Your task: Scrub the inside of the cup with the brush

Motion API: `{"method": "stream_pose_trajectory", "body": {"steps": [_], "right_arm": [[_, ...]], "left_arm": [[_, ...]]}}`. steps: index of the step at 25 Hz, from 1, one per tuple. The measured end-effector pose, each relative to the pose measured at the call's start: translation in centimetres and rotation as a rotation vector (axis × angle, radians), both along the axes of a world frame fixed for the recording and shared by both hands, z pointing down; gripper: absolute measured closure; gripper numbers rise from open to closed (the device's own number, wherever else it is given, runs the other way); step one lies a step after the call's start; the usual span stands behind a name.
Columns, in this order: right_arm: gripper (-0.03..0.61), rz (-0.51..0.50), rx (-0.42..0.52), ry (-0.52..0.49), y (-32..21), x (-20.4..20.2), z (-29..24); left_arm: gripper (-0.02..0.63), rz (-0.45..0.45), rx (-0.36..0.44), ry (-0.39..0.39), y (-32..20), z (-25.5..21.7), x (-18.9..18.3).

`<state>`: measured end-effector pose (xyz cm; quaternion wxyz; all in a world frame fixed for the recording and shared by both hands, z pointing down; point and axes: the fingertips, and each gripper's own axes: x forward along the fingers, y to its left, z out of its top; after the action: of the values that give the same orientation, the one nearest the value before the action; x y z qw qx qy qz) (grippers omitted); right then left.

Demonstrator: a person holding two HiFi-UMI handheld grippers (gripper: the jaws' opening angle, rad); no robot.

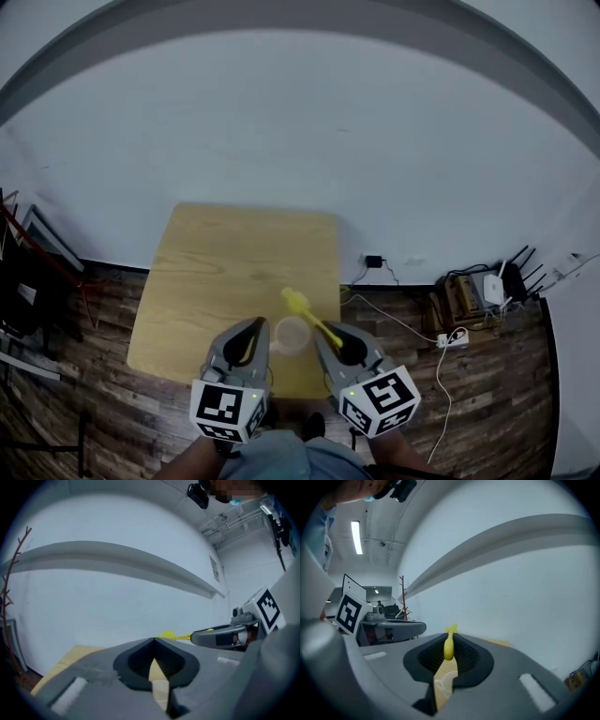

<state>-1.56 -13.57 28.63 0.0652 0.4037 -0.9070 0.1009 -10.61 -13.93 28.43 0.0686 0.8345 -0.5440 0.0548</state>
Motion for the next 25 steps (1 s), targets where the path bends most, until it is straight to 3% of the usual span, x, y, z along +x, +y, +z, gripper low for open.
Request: {"method": "stream_pose_trajectory", "body": {"steps": [9, 25], "right_arm": [[0.538, 0.000, 0.056, 0.044, 0.0, -0.7, -1.3], [0.538, -0.007, 0.042, 0.046, 0.7, -0.8, -0.6]], "left_arm": [[0.594, -0.049, 0.055, 0.006, -0.2, -2.3, -0.2], [0.594, -0.053, 0.049, -0.007, 0.8, -1.7, 0.1]]}}
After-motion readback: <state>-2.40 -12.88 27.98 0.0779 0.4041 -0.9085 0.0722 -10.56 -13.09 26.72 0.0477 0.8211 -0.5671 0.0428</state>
